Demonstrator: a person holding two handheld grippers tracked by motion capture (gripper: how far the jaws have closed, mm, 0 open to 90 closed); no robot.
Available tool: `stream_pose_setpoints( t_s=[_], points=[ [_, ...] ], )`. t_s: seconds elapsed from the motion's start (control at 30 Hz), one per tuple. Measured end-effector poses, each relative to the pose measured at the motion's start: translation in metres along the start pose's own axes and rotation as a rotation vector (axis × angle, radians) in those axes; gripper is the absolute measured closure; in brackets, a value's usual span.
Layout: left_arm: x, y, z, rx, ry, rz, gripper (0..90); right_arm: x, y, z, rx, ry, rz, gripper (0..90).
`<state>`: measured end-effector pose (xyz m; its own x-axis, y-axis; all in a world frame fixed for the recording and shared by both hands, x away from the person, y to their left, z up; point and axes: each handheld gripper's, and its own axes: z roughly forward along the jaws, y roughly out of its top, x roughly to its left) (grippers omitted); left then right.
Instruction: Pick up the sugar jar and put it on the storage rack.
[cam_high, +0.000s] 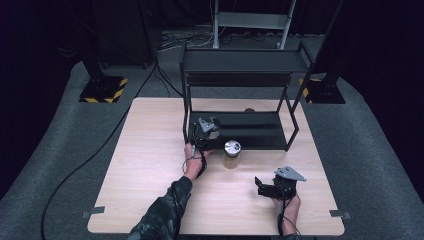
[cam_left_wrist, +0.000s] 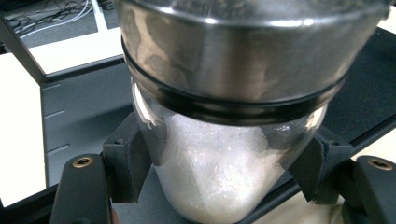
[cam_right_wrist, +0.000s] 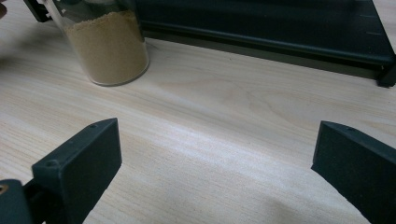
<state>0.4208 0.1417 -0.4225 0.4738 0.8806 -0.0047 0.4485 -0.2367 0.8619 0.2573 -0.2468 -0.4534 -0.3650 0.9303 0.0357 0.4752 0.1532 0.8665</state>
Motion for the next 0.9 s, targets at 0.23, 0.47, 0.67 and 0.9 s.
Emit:
stream_pose_setpoints(
  t_s=[0.23, 0.47, 0.67, 0.9],
  points=[
    [-0.002, 0.001, 0.008, 0.005, 0.008, 0.014, 29.9, 0.000, 0.000, 0.000, -0.002, -0.001, 0.003, 0.3],
    [-0.003, 0.002, 0.014, 0.003, 0.018, 0.013, 29.9, 0.000, -0.001, 0.000, -0.003, -0.001, 0.004, 0.3],
    [0.001, 0.000, 0.020, 0.009, 0.004, -0.017, 29.9, 0.000, -0.001, 0.000, -0.006, -0.002, 0.006, 0.3],
    [0.002, 0.000, 0.024, 0.004, 0.003, -0.017, 29.9, 0.000, -0.001, 0.000, -0.004, -0.002, 0.004, 0.3]
  ],
)
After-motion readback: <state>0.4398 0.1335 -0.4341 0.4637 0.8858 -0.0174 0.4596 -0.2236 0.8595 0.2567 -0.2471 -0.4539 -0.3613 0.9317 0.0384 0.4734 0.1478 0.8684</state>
